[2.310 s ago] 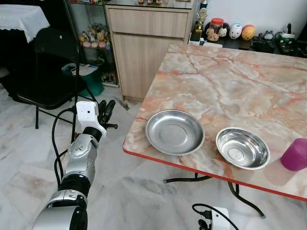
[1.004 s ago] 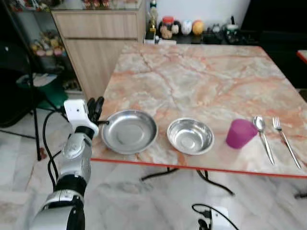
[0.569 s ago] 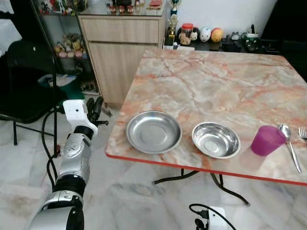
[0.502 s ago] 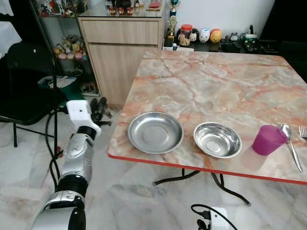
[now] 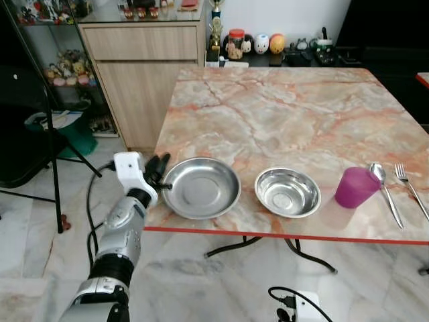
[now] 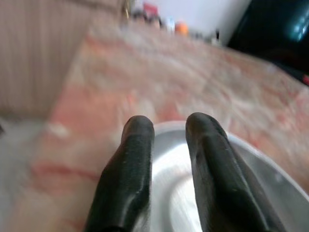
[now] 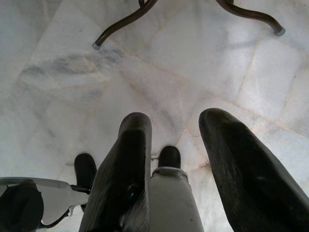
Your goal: Setting the table
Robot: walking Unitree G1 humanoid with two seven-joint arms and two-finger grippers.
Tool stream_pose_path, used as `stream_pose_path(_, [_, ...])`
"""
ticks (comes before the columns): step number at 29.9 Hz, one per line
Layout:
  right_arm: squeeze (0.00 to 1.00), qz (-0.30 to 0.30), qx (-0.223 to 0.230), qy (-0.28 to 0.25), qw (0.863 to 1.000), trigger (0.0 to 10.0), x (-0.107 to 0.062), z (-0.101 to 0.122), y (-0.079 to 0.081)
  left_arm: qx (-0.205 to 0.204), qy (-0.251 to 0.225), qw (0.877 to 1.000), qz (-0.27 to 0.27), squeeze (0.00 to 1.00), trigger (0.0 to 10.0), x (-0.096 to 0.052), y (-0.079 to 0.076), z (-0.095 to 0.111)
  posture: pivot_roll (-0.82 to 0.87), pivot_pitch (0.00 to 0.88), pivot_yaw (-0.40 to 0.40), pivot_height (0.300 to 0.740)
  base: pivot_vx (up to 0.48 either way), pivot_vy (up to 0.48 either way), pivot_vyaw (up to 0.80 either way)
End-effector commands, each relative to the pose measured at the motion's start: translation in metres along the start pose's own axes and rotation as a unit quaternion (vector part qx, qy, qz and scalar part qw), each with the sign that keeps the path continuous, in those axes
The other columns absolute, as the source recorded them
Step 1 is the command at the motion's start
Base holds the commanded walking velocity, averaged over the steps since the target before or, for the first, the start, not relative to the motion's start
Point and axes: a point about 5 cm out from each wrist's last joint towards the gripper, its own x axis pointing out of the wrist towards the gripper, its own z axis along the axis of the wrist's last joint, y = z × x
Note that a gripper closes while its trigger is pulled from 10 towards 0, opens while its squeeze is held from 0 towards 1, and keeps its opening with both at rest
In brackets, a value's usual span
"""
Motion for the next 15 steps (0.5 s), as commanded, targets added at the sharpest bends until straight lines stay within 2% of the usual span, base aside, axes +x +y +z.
stream_pose_path(1, [0.0,0.002,-0.002,0.006,1.0,10.0,-0.001,-0.003,0.001,-0.027,0.0,1.0,0.011,1.0,10.0,0.0,0.002,0.004,0.1,0.0,0.002,0.74,0.0,0.0,0.0])
stream_pose_path(3, [0.0,0.003,-0.004,0.008,1.0,10.0,-0.001,-0.004,0.001,-0.049,-0.012,0.999,0.017,1.0,10.0,0.003,0.003,0.012,0.1,0.0,0.002,0.74,0.0,0.0,0.0])
stream_pose_path(14, [0.0,0.004,-0.003,0.009,1.0,10.0,-0.001,-0.004,0.002,-0.045,-0.012,0.998,0.038,1.0,10.0,0.006,0.009,0.024,0.09,0.0,0.009,0.74,0.0,0.0,0.0])
stream_pose_path(15, [0.0,0.004,-0.002,0.009,1.0,10.0,-0.001,-0.004,0.002,-0.024,-0.006,0.999,0.037,0.0,10.0,0.006,0.008,0.025,0.09,0.0,0.009,0.74,0.0,0.0,0.0])
